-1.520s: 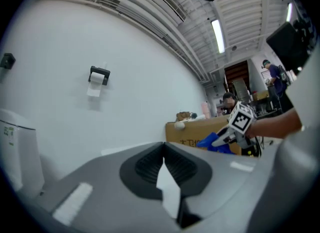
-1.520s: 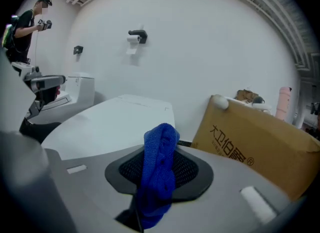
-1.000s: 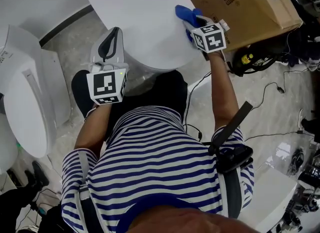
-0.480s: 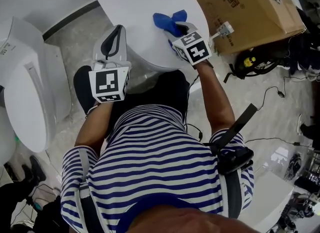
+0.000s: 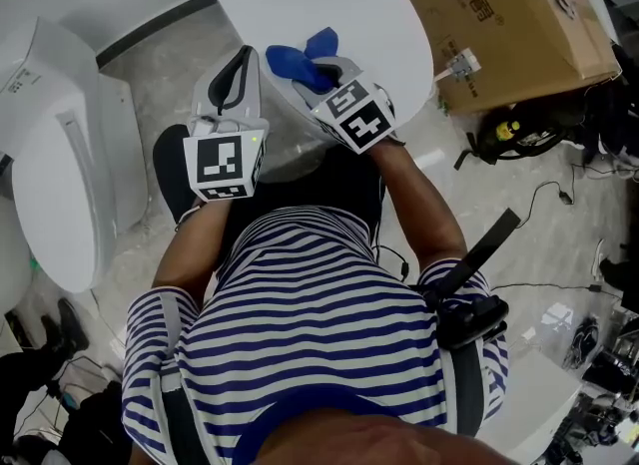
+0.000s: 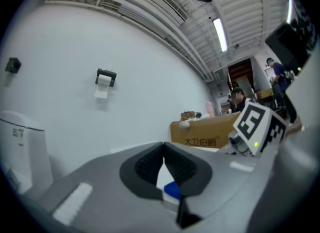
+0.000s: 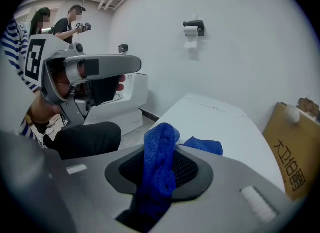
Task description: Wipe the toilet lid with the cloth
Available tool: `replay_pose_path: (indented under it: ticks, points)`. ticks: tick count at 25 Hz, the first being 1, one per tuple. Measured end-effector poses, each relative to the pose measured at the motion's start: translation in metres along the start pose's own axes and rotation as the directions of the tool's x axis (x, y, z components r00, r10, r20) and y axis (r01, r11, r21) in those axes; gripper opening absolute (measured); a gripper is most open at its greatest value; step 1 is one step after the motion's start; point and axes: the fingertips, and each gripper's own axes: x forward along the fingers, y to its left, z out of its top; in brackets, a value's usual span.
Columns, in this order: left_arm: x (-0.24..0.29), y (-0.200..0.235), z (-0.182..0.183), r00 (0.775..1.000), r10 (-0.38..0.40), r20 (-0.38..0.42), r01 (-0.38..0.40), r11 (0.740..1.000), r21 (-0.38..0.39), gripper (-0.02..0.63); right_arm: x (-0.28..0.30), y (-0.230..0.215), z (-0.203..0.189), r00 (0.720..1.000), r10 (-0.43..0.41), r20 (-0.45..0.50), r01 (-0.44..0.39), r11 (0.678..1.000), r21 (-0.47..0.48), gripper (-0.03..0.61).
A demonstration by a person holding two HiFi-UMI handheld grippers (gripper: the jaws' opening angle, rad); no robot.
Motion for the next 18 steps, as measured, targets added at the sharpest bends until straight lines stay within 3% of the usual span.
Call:
replay_pose_path:
  ticks: [13, 18]
  points:
    - [-0.008, 0.007, 0.002, 1.0, 0.006, 0.011, -0.006, 1.0, 0.003, 0.003, 0.013, 0.065, 0.019, 0.993, 0.106, 0.043, -0.102, 0.991, -0.089, 0.12]
    - [-0.012, 0.002, 0.012, 1.0, 0.009, 0.019, -0.009, 1.0, 0.01, 0.003, -0.006, 0.072, 0.027, 0.986, 0.139, 0.092, -0.134, 0.989, -0.061, 0.12]
